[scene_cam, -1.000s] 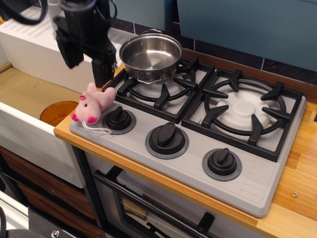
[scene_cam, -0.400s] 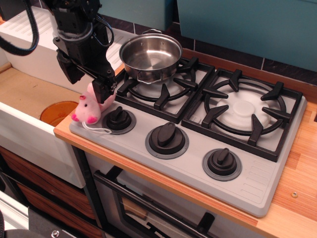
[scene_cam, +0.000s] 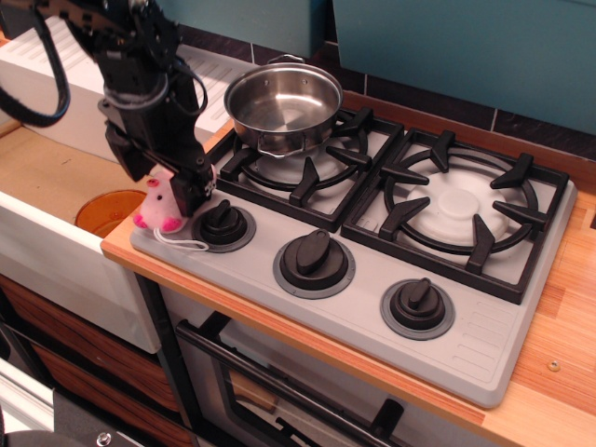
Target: Put pan on stove and put stuffedpig in pan
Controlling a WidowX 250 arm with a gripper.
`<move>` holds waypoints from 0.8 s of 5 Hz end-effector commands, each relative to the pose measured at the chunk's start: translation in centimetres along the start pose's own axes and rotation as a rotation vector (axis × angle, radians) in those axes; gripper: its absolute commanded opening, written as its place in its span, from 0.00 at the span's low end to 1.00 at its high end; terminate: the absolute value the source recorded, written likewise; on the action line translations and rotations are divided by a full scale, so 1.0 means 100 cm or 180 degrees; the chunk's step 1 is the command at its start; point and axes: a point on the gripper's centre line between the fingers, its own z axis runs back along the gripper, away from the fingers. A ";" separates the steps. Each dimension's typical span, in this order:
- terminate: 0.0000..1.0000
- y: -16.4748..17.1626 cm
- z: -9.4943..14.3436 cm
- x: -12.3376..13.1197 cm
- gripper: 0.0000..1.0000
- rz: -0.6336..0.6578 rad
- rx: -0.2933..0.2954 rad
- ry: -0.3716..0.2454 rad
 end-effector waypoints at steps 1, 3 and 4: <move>0.00 0.000 -0.016 -0.006 1.00 0.0061 -0.0059 -0.0054; 0.00 0.001 -0.018 -0.007 0.00 0.0132 -0.0109 0.0127; 0.00 0.001 -0.021 -0.009 0.00 0.0080 -0.0024 0.0268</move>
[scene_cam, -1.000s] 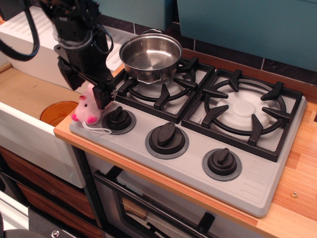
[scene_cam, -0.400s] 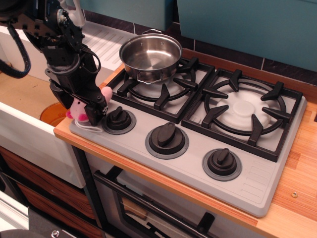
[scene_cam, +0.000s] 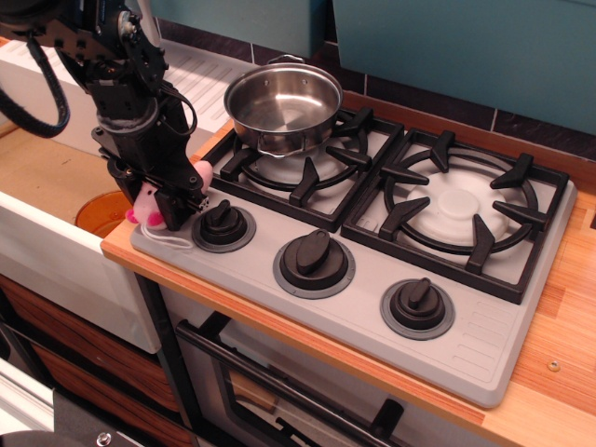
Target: Put pan on stove and put stuffedpig in pan
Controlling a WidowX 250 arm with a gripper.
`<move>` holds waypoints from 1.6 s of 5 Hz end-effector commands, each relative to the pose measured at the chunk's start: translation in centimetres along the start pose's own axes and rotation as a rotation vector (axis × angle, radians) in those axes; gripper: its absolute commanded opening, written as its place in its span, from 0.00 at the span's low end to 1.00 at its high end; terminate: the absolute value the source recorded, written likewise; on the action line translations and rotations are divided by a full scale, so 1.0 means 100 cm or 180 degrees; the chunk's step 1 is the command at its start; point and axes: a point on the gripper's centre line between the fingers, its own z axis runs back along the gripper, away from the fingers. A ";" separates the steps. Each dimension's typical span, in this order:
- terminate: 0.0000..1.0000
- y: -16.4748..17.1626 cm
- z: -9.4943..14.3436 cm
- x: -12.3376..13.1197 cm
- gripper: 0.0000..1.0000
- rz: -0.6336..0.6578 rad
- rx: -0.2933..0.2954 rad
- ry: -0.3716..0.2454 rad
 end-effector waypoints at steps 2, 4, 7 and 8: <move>0.00 0.016 0.079 0.053 0.00 -0.0177 0.0211 0.0458; 0.00 0.010 0.115 0.099 0.00 -0.0233 0.0240 0.0614; 0.00 -0.015 0.107 0.136 0.00 -0.0315 0.0118 0.0533; 0.00 -0.018 0.104 0.139 1.00 -0.0348 0.0075 0.0476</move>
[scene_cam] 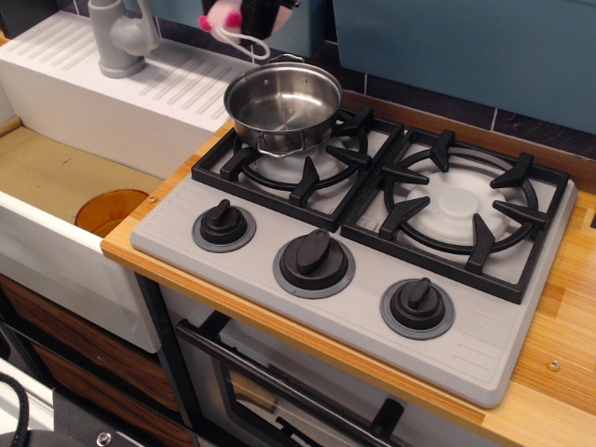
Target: Put pan on stove and put stuffedpig in pan
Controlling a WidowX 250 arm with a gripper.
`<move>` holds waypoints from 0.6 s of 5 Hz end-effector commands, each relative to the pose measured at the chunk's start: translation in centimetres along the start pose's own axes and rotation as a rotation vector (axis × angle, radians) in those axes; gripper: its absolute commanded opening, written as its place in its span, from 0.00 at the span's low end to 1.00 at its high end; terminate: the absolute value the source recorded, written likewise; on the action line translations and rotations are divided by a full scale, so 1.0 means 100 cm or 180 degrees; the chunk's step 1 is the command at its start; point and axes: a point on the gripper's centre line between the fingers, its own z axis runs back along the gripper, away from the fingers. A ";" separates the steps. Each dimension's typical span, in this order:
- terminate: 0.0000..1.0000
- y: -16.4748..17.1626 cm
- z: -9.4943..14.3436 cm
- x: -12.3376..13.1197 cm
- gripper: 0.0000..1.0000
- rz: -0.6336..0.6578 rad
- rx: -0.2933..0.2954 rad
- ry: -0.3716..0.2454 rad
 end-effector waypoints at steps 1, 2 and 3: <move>0.00 -0.003 0.011 0.012 1.00 0.0007 0.0037 -0.0207; 0.00 -0.005 0.013 0.012 1.00 0.0026 0.0037 -0.0215; 0.00 -0.007 0.016 0.013 1.00 0.0035 0.0051 -0.0217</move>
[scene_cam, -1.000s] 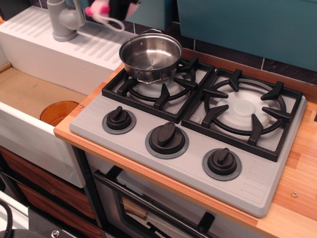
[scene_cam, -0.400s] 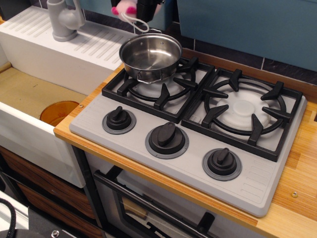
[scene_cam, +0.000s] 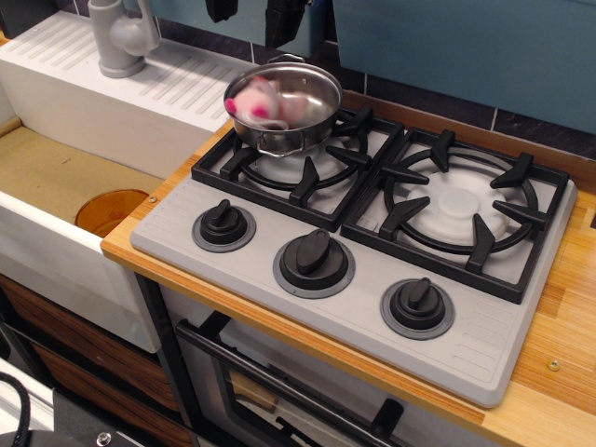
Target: Put pan on stove and put stuffedpig in pan
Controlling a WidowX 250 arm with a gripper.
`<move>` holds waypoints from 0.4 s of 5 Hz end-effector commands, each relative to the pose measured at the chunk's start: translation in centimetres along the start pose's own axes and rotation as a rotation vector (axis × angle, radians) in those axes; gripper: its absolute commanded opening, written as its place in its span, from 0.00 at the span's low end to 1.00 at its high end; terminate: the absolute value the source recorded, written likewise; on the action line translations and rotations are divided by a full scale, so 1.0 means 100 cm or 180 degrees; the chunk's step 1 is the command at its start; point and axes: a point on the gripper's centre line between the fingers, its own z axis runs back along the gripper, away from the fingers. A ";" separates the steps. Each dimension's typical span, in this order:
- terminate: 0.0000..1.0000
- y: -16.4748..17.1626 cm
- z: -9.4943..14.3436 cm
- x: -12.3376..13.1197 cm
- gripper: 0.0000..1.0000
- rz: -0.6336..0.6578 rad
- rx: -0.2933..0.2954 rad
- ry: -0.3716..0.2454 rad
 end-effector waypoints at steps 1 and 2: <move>0.00 -0.004 0.018 0.008 1.00 0.0014 0.0065 -0.0139; 0.00 -0.009 0.022 0.009 1.00 0.0066 0.0221 -0.0168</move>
